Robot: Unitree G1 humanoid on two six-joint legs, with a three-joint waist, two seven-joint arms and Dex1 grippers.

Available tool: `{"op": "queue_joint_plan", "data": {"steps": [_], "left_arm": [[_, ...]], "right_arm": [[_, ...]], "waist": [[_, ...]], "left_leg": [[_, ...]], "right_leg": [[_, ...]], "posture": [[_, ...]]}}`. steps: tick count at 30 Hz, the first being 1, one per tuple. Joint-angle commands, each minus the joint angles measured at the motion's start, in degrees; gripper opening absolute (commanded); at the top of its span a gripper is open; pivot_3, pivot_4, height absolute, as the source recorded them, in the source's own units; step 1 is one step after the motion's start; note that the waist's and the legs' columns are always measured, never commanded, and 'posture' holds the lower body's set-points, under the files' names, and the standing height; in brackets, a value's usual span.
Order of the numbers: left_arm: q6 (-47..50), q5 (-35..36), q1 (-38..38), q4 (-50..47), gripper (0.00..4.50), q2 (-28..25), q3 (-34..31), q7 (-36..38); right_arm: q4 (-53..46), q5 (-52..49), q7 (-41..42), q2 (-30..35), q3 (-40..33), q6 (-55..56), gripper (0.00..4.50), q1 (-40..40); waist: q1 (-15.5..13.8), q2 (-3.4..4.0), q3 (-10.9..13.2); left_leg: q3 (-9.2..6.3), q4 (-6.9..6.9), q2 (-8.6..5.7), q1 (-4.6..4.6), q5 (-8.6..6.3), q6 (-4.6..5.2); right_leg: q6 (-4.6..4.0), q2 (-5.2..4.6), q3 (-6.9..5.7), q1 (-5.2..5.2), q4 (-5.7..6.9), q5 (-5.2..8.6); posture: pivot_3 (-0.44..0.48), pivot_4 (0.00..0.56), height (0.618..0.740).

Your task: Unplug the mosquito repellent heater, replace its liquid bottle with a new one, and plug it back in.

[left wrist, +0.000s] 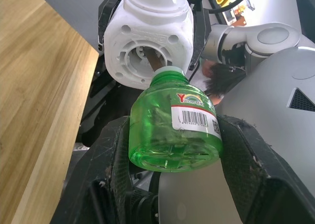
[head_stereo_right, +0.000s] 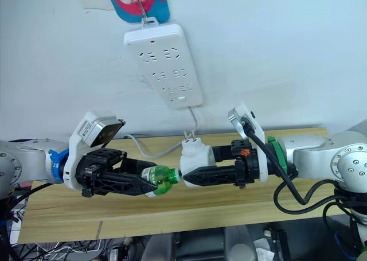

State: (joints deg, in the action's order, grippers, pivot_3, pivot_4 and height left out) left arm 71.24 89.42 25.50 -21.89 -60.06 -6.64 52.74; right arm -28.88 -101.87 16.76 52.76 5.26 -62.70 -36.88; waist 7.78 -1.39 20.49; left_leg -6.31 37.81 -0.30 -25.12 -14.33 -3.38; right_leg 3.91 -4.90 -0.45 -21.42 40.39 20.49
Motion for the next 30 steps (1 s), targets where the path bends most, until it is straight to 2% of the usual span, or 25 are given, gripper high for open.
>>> {"op": "queue_joint_plan", "data": {"steps": [1, 6, 10, 13, 20, 30], "left_arm": [[-0.1, 4.23, -0.46, -3.94, 2.26, -0.18, -2.52, 2.82], [-4.46, -4.04, -4.33, -6.09, 2.26, 0.37, -4.64, 5.72], [-12.54, -14.32, -7.73, -7.66, 2.26, 2.35, -4.5, 8.99], [-16.76, -18.61, -9.57, -7.62, 2.26, 3.92, -4.7, 10.42], [-24.27, -24.12, -11.76, -7.71, 2.26, 7.3, -5.31, 11.77], [-31.76, -28.88, -12.79, -8.18, 2.26, 12.83, -5.21, 10.62]], "right_arm": [[1.63, 2.99, 1.21, 1.25, -2.62, 0.02, 2.99, 0.48], [1.15, 2.07, 9.3, 3.13, -6.1, -0.97, 2.99, 1.26], [-0.65, 3.25, 15.58, 4.88, -7.32, -2.53, 2.99, 2.25], [-0.73, 3.59, 18.0, 5.47, -8.18, -2.7, 2.99, 2.66], [0.09, 7.37, 23.87, 7.72, -9.86, -3.63, 2.99, 4.28], [3.16, 22.18, 30.9, 10.5, -8.01, -3.97, 2.99, 6.08]], "waist": [[-0.01, 0.0, 0.0], [-0.15, 0.01, 0.01], [-0.38, 0.01, 0.01], [-0.51, 0.01, 0.01], [-1.42, 0.01, 0.01], [-1.58, 0.01, 0.0]], "left_leg": [[0.0, 0.0, 0.0, 0.0, 0.0, 0.0], [0.01, -0.01, 0.01, 0.0, 0.0, 0.0], [0.04, -0.04, 0.0, 0.01, 0.0, 0.0], [0.05, -0.04, 0.0, 0.01, 0.0, 0.0], [0.04, -0.03, -0.01, -0.01, -0.01, 0.0], [0.03, 0.0, -0.04, -0.01, 0.0, 0.0]], "right_leg": [[0.0, 0.0, 0.0, 0.0, 0.0, 0.0], [0.0, 0.0, 0.0, 0.01, -0.03, 0.0], [0.0, 0.01, 0.0, 0.01, -0.06, 0.0], [0.0, 0.01, 0.01, 0.01, -0.07, 0.0], [0.0, 0.0, -0.01, 0.02, -0.08, 0.0], [0.0, 0.0, -0.03, 0.04, -0.05, 0.0]], "posture": [[-0.192, 0.361, 0.74], [-0.189, 0.352, 0.74], [-0.186, 0.35, 0.74], [-0.189, 0.349, 0.74], [-0.191, 0.34, 0.74], [-0.201, 0.325, 0.74]]}}
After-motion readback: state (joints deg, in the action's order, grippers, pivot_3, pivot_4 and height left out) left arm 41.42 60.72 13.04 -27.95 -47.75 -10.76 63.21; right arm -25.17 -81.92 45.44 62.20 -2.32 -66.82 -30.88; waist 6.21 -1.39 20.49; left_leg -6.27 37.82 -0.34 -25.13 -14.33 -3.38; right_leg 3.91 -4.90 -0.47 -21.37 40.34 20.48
